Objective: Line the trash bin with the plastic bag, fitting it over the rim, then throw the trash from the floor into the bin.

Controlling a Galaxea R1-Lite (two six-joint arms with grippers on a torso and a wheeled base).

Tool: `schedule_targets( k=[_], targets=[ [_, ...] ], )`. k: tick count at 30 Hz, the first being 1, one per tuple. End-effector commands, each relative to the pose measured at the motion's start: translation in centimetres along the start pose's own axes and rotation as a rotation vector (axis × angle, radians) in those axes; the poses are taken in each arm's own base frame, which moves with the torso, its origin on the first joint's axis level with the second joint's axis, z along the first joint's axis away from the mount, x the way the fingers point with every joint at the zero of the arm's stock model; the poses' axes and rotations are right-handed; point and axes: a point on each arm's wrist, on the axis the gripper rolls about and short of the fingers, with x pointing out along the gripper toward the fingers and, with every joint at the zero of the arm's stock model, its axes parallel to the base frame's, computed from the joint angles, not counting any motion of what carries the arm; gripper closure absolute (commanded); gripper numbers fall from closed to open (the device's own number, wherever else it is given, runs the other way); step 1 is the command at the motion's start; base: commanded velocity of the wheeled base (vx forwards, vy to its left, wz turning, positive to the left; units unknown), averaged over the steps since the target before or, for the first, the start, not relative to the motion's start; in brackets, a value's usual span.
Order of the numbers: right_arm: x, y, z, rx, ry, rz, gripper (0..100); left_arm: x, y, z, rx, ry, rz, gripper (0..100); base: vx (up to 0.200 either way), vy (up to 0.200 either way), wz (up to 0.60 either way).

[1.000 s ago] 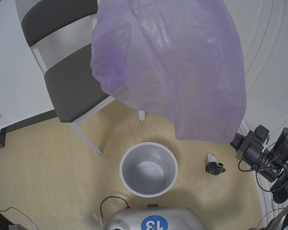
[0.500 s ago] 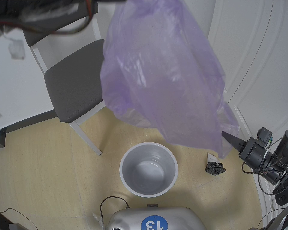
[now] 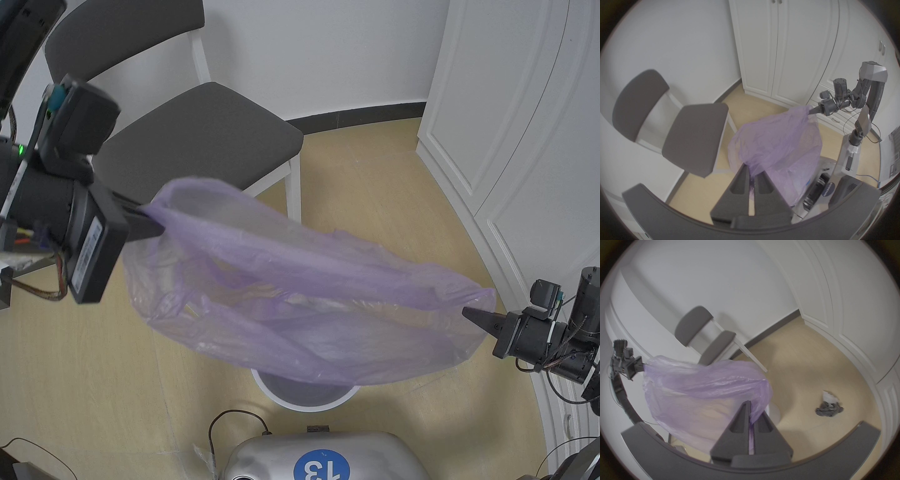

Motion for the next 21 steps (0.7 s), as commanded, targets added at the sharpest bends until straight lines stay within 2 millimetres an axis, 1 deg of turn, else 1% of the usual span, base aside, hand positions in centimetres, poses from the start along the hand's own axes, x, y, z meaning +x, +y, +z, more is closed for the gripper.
schedule_targets(
  k=[1, 5, 6, 7, 10, 11, 12, 14, 18, 20, 21],
  targets=[
    [-3.0, 2.0, 5.1, -0.173, -0.107, -0.063, 100, -0.2, 0.8, -3.6, -0.132, 0.022, -0.017, 100, 0.0, 0.0, 0.0],
    [-3.7, 2.3, 5.9, -0.279, -0.089, -0.109, 100, 1.0, 0.3, -4.7, -0.143, -0.025, -0.012, 100, 0.0, 0.0, 0.0],
    [-3.7, 2.3, 5.9, -0.279, -0.089, -0.109, 100, 1.0, 0.3, -4.7, -0.143, -0.025, -0.012, 100, 0.0, 0.0, 0.0],
    [-4.1, 2.5, 5.9, -0.359, -0.086, -0.133, 100, 1.4, 0.0, -5.6, -0.154, -0.055, -0.005, 100, 0.0, 0.0, 0.0],
    [-4.6, 2.5, 5.6, -0.451, -0.085, -0.138, 100, 1.5, 0.0, -6.9, -0.176, -0.08, 0.013, 100, 0.0, 0.0, 0.0],
    [-4.6, 2.5, 5.6, -0.451, -0.085, -0.138, 100, 1.5, 0.0, -6.9, -0.176, -0.08, 0.013, 100, 0.0, 0.0, 0.0],
    [-5.0, 2.5, 5.4, -0.493, -0.087, -0.14, 100, 1.6, 0.1, -7.6, -0.189, -0.102, 0.0, 100, 0.0, 0.0, 0.0],
    [-5.1, 2.6, 5.5, -0.526, -0.097, -0.138, 100, 1.7, 0.0, -8.2, -0.2, -0.141, -0.034, 100, 0.0, 0.0, 0.0],
    [-5.0, 3.0, 5.6, -0.56, -0.102, -0.113, 100, 2.7, -0.1, -7.9, -0.208, -0.215, -0.061, 100, 0.0, 0.0, 0.0],
    [-5.0, 3.0, 5.6, -0.56, -0.102, -0.113, 100, 2.7, -0.1, -7.9, -0.208, -0.215, -0.061, 100, 0.0, 0.0, 0.0],
    [-4.8, 3.7, 5.5, -0.57, -0.112, -0.064, 100, 4.1, -0.5, -7.2, -0.206, -0.281, -0.087, 100, 0.0, 0.0, 0.0]
  ],
)
